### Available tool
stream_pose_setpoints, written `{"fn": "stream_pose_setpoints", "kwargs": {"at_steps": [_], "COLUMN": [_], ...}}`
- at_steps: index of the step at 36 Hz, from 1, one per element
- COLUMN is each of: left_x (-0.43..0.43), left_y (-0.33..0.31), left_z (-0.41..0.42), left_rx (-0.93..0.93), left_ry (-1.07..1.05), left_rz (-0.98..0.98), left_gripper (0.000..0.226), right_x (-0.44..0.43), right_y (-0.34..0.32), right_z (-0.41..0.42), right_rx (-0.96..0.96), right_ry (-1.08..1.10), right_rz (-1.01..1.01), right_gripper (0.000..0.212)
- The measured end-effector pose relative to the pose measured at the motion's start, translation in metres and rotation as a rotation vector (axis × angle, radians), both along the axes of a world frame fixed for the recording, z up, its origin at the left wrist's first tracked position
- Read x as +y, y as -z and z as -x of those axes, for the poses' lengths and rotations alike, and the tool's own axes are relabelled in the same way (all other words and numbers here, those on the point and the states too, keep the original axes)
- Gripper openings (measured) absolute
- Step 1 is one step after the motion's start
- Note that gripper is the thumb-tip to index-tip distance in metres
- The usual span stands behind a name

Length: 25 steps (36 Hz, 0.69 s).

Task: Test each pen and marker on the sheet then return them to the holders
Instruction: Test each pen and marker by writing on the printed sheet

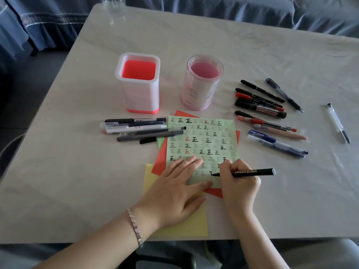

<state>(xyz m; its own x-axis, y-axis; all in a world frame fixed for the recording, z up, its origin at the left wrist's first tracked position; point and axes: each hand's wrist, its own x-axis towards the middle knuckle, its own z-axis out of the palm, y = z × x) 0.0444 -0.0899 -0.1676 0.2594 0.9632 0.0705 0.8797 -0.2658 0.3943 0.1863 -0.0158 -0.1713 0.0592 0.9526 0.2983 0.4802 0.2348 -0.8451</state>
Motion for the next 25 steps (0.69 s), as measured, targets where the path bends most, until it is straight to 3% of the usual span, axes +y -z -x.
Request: {"fn": "stream_pose_setpoints", "kwargs": {"at_steps": [25], "left_x": [0.0000], "left_y": [0.0004], "left_z": [-0.0002], "left_rx": [-0.002], "left_ry": [0.000], "left_rz": [-0.009], "left_gripper": [0.038], "right_x": [0.0005], "right_y": [-0.0011], "right_z": [0.0020], "right_rx": [0.016], "right_ry": [-0.009], "right_rz": [0.031], "right_gripper": [0.035]}}
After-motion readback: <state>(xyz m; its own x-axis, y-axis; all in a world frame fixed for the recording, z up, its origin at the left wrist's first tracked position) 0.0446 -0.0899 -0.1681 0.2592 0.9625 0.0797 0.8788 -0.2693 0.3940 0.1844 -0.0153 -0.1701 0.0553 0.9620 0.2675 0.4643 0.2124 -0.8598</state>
